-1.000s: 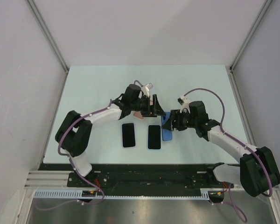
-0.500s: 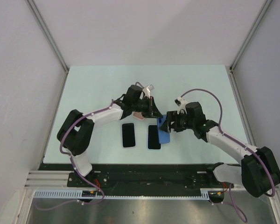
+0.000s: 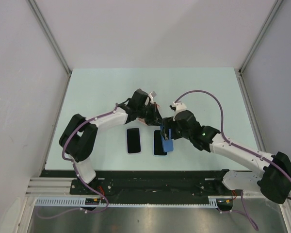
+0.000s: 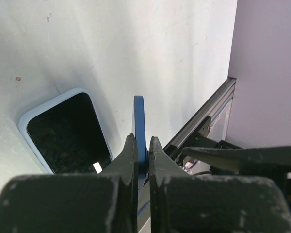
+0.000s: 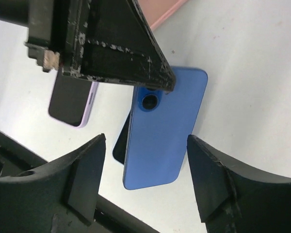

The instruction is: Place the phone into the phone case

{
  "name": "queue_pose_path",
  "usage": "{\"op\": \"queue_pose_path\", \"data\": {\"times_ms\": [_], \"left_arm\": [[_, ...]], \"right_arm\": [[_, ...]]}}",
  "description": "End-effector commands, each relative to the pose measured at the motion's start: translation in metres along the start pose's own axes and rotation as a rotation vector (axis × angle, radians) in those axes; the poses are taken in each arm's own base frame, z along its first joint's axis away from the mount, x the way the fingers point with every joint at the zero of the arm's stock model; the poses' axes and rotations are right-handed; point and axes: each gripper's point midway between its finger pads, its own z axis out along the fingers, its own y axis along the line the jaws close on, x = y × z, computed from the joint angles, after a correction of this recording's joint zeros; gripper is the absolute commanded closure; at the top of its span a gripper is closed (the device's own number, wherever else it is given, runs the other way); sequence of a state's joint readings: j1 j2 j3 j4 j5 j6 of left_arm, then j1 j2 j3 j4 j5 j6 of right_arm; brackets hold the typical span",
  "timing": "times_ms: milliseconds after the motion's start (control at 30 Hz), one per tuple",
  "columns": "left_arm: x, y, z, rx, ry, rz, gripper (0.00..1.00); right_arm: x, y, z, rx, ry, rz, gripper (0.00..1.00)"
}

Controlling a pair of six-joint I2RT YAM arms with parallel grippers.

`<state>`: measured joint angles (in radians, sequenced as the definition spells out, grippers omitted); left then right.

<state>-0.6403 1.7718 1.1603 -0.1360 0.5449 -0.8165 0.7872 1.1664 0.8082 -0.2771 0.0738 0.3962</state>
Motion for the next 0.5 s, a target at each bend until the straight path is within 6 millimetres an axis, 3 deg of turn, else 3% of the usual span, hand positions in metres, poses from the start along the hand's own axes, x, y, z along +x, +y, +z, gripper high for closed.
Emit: {"op": "queue_pose_path", "data": {"times_ms": [0, 200, 467], "left_arm": [[-0.033, -0.039, -0.020, 0.051, -0.112, -0.047, 1.00], [-0.049, -0.037, -0.031, -0.031, -0.197, -0.081, 1.00], [-0.058, -0.040, -0.037, -0.047, -0.249, -0.139, 1.00]], "right_arm": [[-0.007, -0.005, 0.005, 0.168, -0.059, 0.009, 0.30], [-0.004, -0.019, 0.009, 0.403, -0.105, -0.070, 0.38], [0.008, -0.013, 0.024, 0.456, -0.111, -0.130, 0.49]]}}
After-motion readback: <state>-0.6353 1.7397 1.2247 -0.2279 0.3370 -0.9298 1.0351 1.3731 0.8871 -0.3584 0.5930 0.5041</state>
